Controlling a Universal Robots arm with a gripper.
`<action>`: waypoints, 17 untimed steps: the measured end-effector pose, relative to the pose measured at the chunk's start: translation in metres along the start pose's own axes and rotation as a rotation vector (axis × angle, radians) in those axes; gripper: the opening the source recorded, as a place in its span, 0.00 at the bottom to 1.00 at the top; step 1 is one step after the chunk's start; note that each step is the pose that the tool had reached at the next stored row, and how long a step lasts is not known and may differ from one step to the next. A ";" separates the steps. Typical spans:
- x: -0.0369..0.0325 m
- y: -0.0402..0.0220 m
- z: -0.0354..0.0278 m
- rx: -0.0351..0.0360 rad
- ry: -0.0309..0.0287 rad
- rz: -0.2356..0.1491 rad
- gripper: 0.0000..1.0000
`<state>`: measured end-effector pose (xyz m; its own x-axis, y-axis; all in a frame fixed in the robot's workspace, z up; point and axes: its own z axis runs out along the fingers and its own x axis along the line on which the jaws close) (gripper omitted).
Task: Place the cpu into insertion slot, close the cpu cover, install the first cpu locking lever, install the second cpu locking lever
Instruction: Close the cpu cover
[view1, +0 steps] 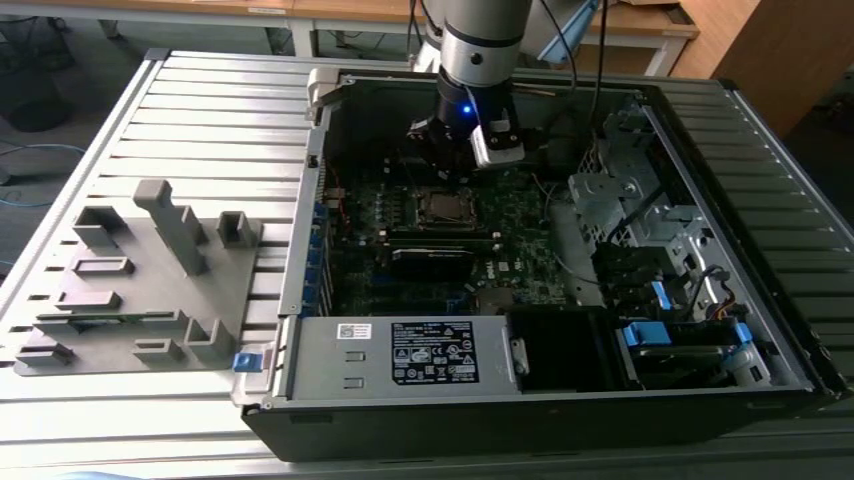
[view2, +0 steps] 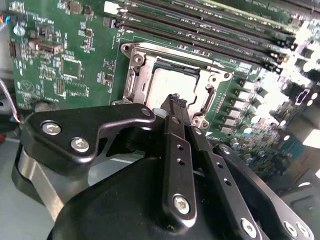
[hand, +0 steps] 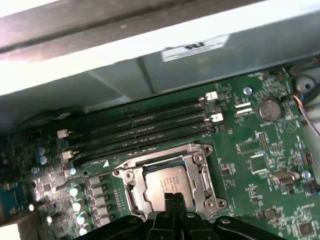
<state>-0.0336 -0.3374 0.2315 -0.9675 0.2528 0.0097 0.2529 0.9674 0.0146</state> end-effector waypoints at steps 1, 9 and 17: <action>0.0000 0.0000 0.0000 0.0002 0.0002 -0.018 0.11; 0.0000 0.0000 0.0004 0.0016 0.0023 -0.160 0.11; 0.0000 0.0000 0.0009 0.0028 0.0041 -0.281 0.11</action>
<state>-0.0336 -0.3375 0.2306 -0.9996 -0.0251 0.0097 -0.0250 0.9996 0.0145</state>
